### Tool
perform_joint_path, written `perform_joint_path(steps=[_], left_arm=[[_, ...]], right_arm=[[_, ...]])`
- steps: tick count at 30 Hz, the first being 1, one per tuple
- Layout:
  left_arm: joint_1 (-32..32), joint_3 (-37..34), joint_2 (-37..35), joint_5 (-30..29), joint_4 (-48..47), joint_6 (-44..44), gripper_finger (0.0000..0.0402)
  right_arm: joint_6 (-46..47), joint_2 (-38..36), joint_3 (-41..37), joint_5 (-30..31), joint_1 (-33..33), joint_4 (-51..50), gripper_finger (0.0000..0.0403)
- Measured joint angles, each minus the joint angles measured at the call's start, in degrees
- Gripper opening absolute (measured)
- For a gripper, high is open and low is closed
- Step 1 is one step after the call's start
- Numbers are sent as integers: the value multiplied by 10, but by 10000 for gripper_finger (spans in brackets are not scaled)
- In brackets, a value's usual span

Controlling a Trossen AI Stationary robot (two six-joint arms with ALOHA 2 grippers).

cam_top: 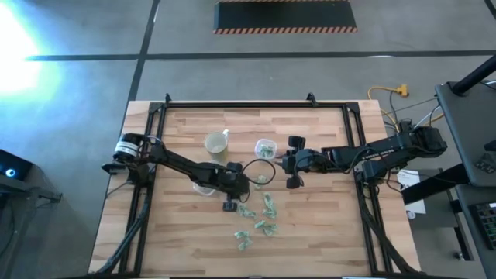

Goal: Pick and place items into bin
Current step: Put the stevia packet into the bottom transparent bin

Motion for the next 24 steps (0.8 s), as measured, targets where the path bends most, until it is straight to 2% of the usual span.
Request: perform_joint_path(steps=[6, 17, 24], left_arm=[[0, 1, -1, -3, -1, 17, 3], [-1, 25, -4, -18, -4, 27, 6], [-9, 45, -20, -20, -69, 25, 6]], right_arm=[[0, 0, 0, 0, 0, 0, 75], [0, 0, -8, 0, 0, 0, 74], [7, 0, -15, 0, 0, 0, 69]])
